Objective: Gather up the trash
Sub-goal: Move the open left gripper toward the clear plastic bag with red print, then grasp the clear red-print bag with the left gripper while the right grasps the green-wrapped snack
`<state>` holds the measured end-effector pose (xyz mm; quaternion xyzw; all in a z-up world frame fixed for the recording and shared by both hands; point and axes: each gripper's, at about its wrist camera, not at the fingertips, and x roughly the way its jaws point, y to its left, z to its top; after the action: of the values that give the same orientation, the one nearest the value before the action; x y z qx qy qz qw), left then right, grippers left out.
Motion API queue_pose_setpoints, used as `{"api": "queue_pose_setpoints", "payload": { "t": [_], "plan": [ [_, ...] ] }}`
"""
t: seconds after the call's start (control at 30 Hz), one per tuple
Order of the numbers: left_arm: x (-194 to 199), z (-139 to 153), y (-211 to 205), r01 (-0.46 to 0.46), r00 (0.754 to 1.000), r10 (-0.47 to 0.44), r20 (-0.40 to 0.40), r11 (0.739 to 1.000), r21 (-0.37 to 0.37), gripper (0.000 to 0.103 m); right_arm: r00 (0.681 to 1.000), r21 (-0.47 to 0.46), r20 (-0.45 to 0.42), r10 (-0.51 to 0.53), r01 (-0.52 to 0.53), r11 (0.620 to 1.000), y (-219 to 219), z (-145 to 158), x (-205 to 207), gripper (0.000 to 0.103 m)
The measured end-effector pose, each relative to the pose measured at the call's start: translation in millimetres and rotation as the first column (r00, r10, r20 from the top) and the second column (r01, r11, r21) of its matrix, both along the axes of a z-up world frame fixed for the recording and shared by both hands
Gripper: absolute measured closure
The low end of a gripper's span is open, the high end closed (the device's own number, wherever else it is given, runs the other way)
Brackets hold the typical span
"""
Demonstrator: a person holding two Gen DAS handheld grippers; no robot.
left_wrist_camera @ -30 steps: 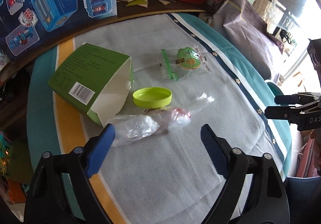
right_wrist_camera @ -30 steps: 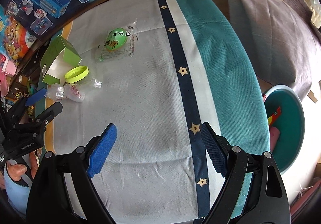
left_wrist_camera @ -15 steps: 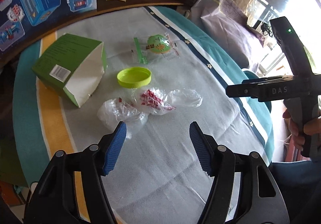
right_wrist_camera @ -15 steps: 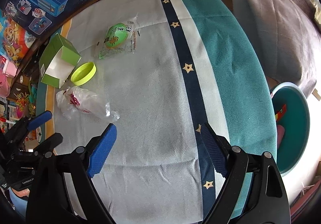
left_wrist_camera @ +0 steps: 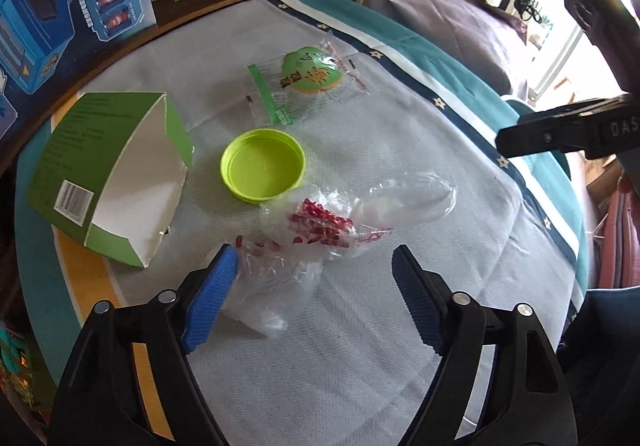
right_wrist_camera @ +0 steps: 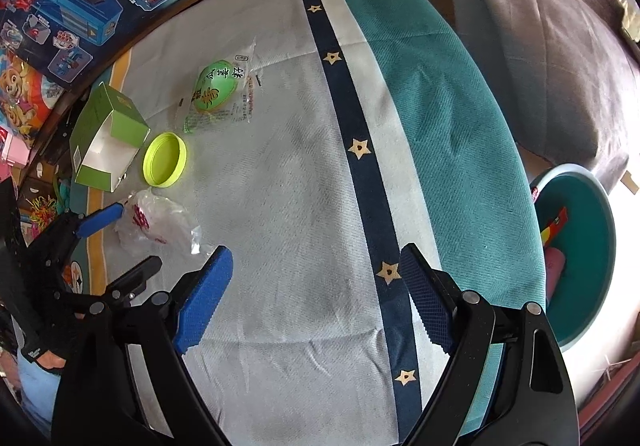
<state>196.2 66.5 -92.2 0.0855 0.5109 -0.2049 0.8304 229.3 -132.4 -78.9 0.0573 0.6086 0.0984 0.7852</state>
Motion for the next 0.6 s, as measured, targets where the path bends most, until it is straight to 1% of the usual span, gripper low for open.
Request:
{"api": "queue_pose_setpoints", "payload": {
  "t": [0.03, 0.07, 0.13, 0.17, 0.2, 0.23, 0.27, 0.3, 0.33, 0.4, 0.5, 0.6],
  "plan": [
    [-1.9, -2.7, -2.9, 0.002, 1.0, -0.002, 0.0, 1.0, 0.017, 0.043, 1.0, 0.0, -0.003, 0.003, -0.003, 1.0, 1.5, -1.3, 1.1, 0.021],
    [-4.1, -5.4, -5.3, 0.005, 1.0, -0.005, 0.004, 0.999, 0.032, 0.047, 1.0, -0.001, -0.005, 0.006, -0.006, 1.0, 3.1, -2.6, 1.6, 0.021],
    [-6.2, -8.2, -6.9, 0.008, 1.0, -0.008, 0.001, 1.0, 0.028, 0.062, 1.0, -0.002, -0.012, 0.012, -0.012, 1.0, 6.4, -5.6, 2.3, 0.021],
    [-6.9, -8.2, -7.4, 0.004, 1.0, -0.004, 0.003, 1.0, 0.026, 0.063, 1.0, -0.003, -0.015, 0.013, -0.013, 1.0, 7.3, -6.9, 2.3, 0.021],
    [-7.2, -8.4, -6.8, -0.004, 1.0, 0.004, 0.004, 1.0, 0.02, 0.069, 1.0, -0.004, -0.019, 0.012, -0.012, 1.0, 8.0, -8.1, 2.6, 0.021],
    [-7.2, -8.4, -6.5, -0.013, 1.0, 0.013, 0.007, 1.0, 0.022, 0.078, 1.0, -0.003, -0.022, 0.01, -0.01, 1.0, 7.9, -8.7, 3.3, 0.021],
    [-7.0, -8.2, -5.6, -0.028, 1.0, 0.028, 0.008, 0.999, 0.02, 0.079, 1.0, -0.003, -0.022, 0.007, -0.007, 1.0, 7.4, -8.8, 3.2, 0.021],
    [-5.9, -7.1, -3.3, -0.049, 0.999, 0.049, 0.001, 0.999, 0.007, 0.082, 1.0, -0.004, -0.021, 0.005, -0.005, 1.0, 7.3, -7.9, 3.7, 0.021],
    [-5.2, -5.4, -0.5, -0.07, 0.997, 0.07, -0.009, 0.997, -0.012, 0.086, 1.0, -0.005, -0.017, 0.004, -0.004, 1.0, 7.5, -6.4, 4.2, 0.021],
    [-3.5, -1.2, 8.4, -0.124, 0.992, 0.122, -0.032, 0.991, -0.058, 0.088, 1.0, -0.009, -0.007, 0.005, -0.005, 1.0, 8.7, -2.5, 6.1, 0.021],
    [-7.2, 5.4, 19.9, -0.179, 0.984, 0.175, -0.045, 0.979, -0.101, 0.088, 1.0, -0.011, 0.005, 0.018, -0.018, 1.0, 13.2, 2.7, 10.8, 0.021],
    [-18.3, 12.3, 31.0, -0.212, 0.977, 0.208, -0.043, 0.968, -0.132, 0.088, 0.999, -0.005, 0.019, 0.042, -0.042, 0.999, 22.3, 7.1, 21.5, 0.021]
  ]
}}
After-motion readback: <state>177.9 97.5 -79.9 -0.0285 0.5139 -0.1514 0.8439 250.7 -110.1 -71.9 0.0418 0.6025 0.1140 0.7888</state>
